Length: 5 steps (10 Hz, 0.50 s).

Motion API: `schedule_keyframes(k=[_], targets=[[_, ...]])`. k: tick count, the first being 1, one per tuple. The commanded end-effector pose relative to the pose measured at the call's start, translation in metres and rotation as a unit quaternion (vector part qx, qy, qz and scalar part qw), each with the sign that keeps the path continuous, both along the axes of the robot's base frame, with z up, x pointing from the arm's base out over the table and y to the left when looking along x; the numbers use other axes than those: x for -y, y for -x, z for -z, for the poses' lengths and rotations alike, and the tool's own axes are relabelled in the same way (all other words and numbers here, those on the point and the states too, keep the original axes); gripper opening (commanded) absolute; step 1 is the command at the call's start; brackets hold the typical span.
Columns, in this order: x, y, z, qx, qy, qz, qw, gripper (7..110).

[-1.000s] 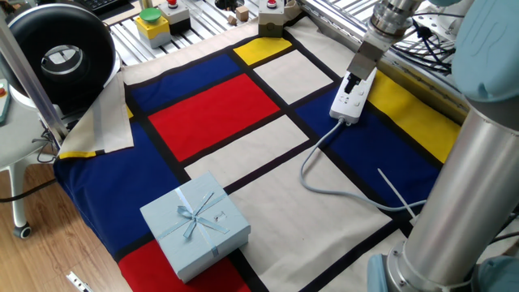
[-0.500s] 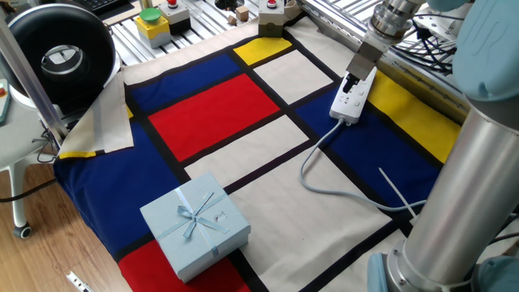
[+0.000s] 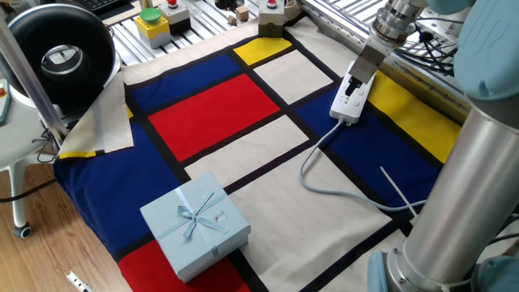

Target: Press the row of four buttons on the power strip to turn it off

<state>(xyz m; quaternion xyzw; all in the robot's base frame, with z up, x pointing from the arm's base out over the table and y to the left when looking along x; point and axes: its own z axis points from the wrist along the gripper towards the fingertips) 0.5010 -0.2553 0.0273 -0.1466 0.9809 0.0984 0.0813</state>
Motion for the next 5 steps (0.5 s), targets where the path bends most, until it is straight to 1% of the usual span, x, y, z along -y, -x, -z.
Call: schedule_keyframes(k=[1,3,5], targets=[[-0.0018,0.0027,0.0004,0.002,-0.007,0.006,1.0,88],[-0.0019,0.0033,0.0008,0.002,-0.007,0.006,1.0,88],[0.0008,0.0023,0.002,0.003,-0.003,0.002,1.0,88]])
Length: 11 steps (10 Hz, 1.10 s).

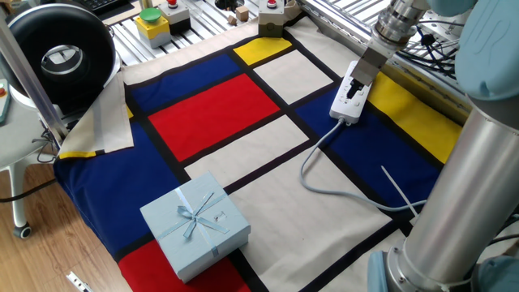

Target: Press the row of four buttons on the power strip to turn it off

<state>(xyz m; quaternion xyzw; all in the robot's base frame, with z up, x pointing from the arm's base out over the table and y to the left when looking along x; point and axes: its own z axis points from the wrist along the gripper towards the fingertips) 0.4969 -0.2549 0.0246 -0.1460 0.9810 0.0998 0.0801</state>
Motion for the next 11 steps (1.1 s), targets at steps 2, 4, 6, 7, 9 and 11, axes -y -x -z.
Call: schedule_keyframes(k=[2,4,6,7,9,11], targets=[[0.0021,-0.0022,0.0003,0.005,-0.001,0.001,1.0,88],[0.0021,-0.0017,0.0011,0.005,-0.002,0.001,1.0,88],[0.0023,-0.0009,0.0018,0.004,-0.003,0.001,1.0,88],[0.002,-0.0011,0.0024,0.004,-0.004,0.001,1.0,88],[-0.0008,-0.0019,0.003,0.005,-0.01,0.002,0.9999,88],[-0.001,-0.0017,0.003,0.005,-0.011,0.002,0.9999,88]])
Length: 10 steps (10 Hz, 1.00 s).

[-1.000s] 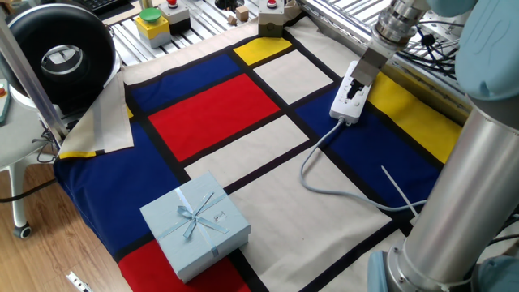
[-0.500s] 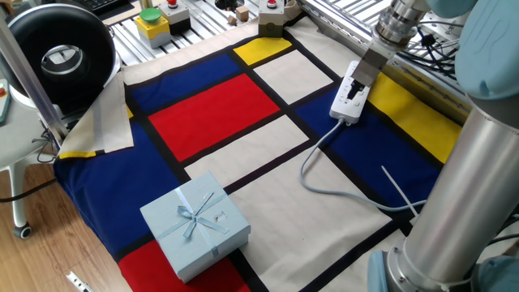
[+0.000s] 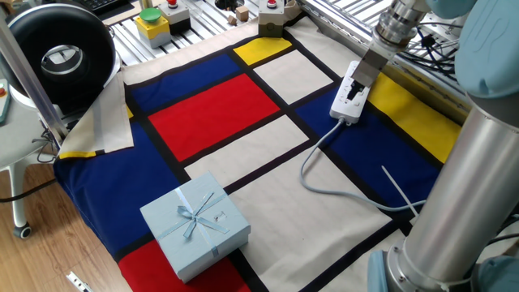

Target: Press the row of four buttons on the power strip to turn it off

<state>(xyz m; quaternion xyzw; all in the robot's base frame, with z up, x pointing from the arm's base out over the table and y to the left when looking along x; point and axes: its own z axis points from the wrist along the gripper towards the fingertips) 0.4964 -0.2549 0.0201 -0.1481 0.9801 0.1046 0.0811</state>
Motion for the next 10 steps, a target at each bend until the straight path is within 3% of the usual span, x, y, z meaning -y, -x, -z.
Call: schedule_keyframes(k=[1,3,6,8,10], targets=[[-0.001,-0.002,-0.002,0.004,-0.007,0.005,1.0,88],[0.0,0.0,-0.001,0.003,-0.008,0.003,1.0,88],[0.005,0.006,-0.022,-0.011,-0.007,-0.003,0.9999,88],[0.008,0.0,-0.024,-0.011,-0.007,-0.006,0.9999,88],[0.024,-0.012,-0.021,-0.006,-0.006,-0.022,0.9997,88]])
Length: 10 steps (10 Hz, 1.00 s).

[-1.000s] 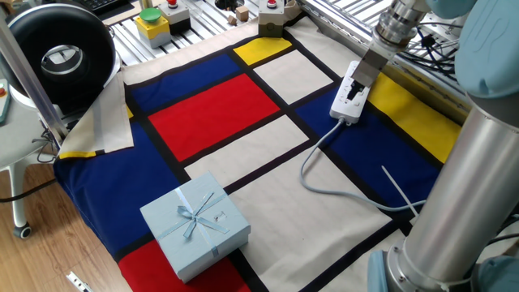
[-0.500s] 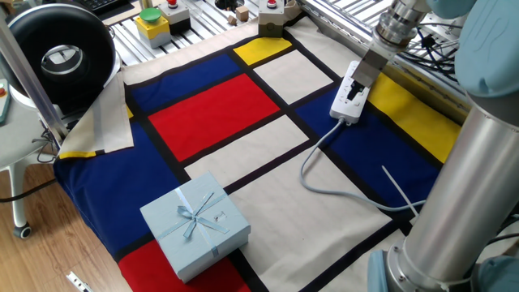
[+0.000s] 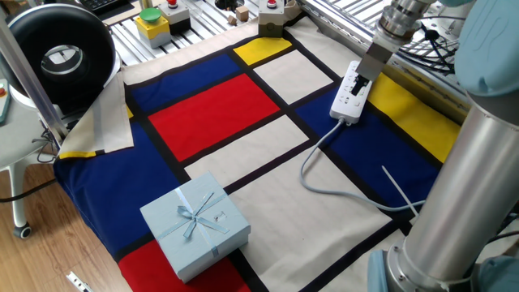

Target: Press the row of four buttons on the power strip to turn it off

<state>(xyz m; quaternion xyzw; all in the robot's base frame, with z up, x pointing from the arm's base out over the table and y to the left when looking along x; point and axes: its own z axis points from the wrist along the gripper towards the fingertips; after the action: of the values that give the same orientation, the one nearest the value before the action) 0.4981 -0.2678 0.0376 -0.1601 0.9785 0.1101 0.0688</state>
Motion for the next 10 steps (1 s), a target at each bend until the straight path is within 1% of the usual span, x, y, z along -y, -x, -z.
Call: schedule_keyframes(k=[1,4,6,10], targets=[[0.016,-0.014,-0.004,0.007,-0.005,-0.012,0.9999,88],[0.02,-0.017,0.0,0.01,-0.001,-0.014,0.9999,88],[0.022,-0.021,0.007,0.016,0.001,-0.015,0.9997,88],[0.025,-0.021,0.013,0.021,0.001,-0.017,0.9996,88]])
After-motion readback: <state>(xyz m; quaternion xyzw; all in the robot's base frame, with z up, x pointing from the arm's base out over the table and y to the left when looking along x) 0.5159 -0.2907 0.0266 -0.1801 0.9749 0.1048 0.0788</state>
